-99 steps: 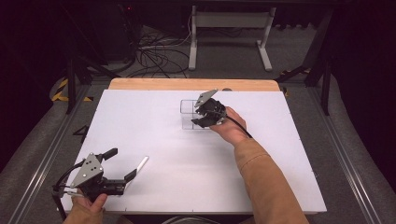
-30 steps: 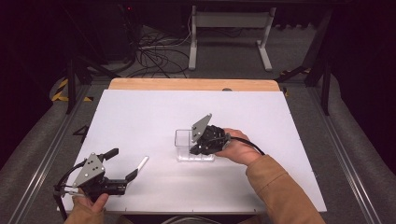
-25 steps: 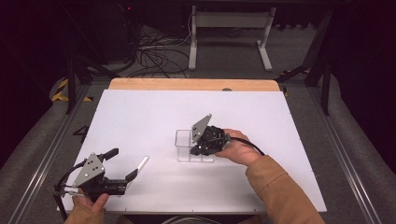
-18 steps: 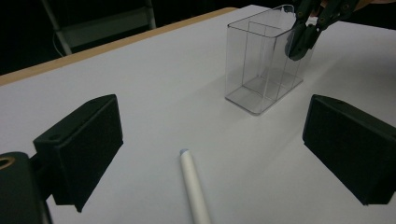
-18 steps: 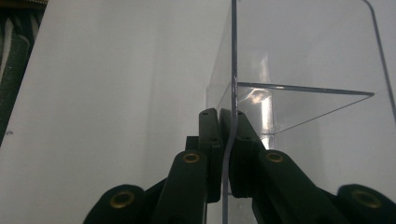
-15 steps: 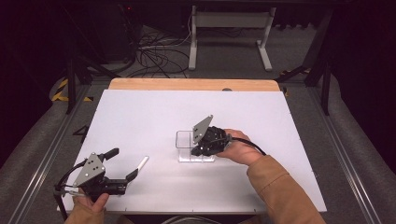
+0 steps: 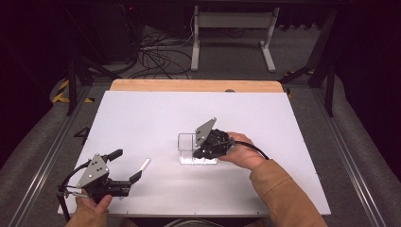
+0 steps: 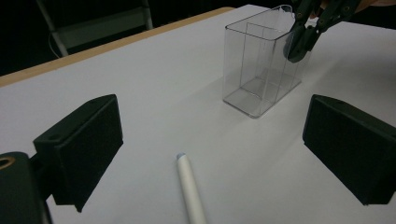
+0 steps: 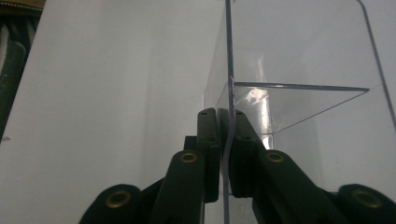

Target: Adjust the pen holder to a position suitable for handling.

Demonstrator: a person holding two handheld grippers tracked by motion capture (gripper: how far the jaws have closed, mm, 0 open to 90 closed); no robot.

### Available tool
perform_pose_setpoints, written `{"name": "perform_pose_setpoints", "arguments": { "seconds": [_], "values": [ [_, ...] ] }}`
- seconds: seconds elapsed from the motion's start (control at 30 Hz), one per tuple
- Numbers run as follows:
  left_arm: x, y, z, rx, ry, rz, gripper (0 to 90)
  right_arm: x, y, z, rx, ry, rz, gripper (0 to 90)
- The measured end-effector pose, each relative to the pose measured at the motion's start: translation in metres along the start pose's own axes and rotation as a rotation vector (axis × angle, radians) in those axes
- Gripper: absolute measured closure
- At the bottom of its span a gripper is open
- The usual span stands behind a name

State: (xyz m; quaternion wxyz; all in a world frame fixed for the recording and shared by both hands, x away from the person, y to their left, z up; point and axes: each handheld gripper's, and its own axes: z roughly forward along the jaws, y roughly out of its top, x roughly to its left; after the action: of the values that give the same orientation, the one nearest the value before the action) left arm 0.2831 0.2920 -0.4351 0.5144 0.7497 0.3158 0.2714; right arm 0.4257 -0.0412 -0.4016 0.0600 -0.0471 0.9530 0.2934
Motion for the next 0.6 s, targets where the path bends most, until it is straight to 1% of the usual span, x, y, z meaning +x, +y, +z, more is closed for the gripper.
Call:
{"name": "perform_pose_setpoints", "arguments": {
  "seconds": [0.07,0.17,0.2,0.27,0.3,0.33,0.37,0.43,0.47,0.5,0.57,0.6],
  "values": [
    [0.000,0.000,0.000,0.004,-0.002,-0.004,5.6,0.001,0.000,-0.001,-0.002,-0.019,0.005,73.9],
    [0.000,0.001,0.000,0.003,0.002,-0.010,5.6,0.001,0.000,-0.005,-0.029,-0.013,0.040,64.8],
    [0.000,0.001,0.000,0.002,0.005,-0.010,5.6,0.001,0.000,-0.007,-0.044,-0.025,0.042,60.8],
    [0.000,0.001,0.000,0.006,0.012,-0.010,5.6,0.003,0.001,-0.013,-0.073,-0.042,0.059,54.8],
    [0.000,0.001,0.000,0.006,0.012,-0.010,5.6,0.003,0.001,-0.013,-0.073,-0.042,0.059,54.8],
    [0.001,0.002,0.001,0.003,0.013,-0.011,5.6,0.004,0.001,-0.020,-0.110,-0.057,0.081,48.4],
    [0.001,0.002,0.001,0.003,0.013,-0.011,5.5,0.005,0.001,-0.023,-0.130,-0.067,0.089,45.8],
    [0.001,0.002,0.002,0.006,0.017,-0.013,5.5,0.006,0.001,-0.029,-0.161,-0.090,0.103,40.9],
    [0.001,0.002,0.002,0.006,0.017,-0.013,5.4,0.006,0.001,-0.029,-0.161,-0.090,0.103,40.9],
    [0.001,0.002,0.002,0.006,0.017,-0.013,5.4,0.007,0.001,-0.032,-0.175,-0.100,0.107,38.9],
    [0.001,0.003,0.002,0.009,0.010,-0.015,5.2,0.008,0.000,-0.037,-0.199,-0.119,0.123,34.7],
    [0.002,0.003,0.003,0.014,0.011,-0.013,4.9,0.010,-0.002,-0.042,-0.222,-0.137,0.138,30.5]
  ]
}}
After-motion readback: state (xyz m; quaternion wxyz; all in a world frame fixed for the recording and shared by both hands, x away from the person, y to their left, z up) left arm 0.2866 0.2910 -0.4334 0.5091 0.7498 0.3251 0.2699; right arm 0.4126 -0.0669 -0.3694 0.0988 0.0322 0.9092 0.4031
